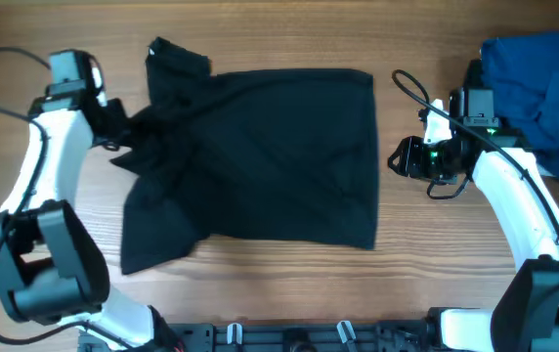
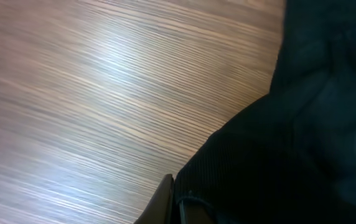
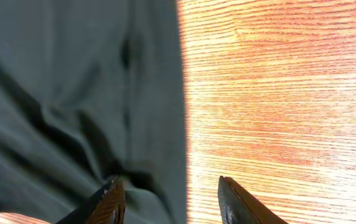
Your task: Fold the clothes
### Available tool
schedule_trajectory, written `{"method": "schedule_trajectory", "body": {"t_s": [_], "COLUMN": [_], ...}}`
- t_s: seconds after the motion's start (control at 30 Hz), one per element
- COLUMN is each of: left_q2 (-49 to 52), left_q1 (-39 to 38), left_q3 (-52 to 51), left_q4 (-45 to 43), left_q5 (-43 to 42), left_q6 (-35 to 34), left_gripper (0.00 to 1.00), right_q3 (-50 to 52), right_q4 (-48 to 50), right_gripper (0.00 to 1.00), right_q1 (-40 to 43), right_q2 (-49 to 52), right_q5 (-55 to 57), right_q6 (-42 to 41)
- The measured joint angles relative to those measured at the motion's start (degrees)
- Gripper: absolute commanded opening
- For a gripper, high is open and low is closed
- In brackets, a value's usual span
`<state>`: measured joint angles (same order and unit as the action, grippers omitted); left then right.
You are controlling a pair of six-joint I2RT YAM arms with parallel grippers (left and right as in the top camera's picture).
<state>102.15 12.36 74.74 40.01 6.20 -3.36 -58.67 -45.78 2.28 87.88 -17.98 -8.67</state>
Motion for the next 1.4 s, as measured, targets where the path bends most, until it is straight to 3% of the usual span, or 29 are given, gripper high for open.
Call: {"method": "schedule_trajectory", "body": {"t_s": [0.17,0.3,0.4,0.57,0.93,1.1,1.23,1.4], "left_q2": [0.00,-0.04,-0.07,-0.07,1.99,2.08,2.27,2.45], "left_q1": [3.17,2.80,0.48,-9.57,-11.98,-11.98,-11.98,-11.98], "left_q3": [0.00,0.00,0.00,0.00,0.00,0.00,0.00,-0.28], "left_q4": [0.74,5.51,6.82,5.42,1.75,1.55,3.13,5.29], "left_q5": [1.31,-0.35,-5.99,-10.82,-1.75,-1.27,-1.77,-3.08], "left_q6": [-0.76,-2.97,-1.75,6.25,13.84,17.42,18.51,18.95], "left_gripper": [0.99,0.92,0.92,0.88,0.81,0.71,0.57,0.57], "right_q3": [0.00,0.00,0.02,0.00,0.00,0.00,0.00,0.00], "right_q4": [0.85,1.07,1.55,1.92,1.90,1.92,2.51,2.80], "right_gripper": [0.49,0.49,0.49,0.49,0.49,0.52,0.54,0.55], "right_q1": [0.00,0.00,0.00,0.00,0.00,0.00,0.00,0.00], "right_q2": [0.00,0.00,0.00,0.00,0.00,0.00,0.00,0.00], "right_q5": [0.00,0.00,0.00,0.00,0.02,0.02,0.02,0.02], "right_q6": [0.00,0.00,0.00,0.04,1.49,1.49,1.49,1.49]}}
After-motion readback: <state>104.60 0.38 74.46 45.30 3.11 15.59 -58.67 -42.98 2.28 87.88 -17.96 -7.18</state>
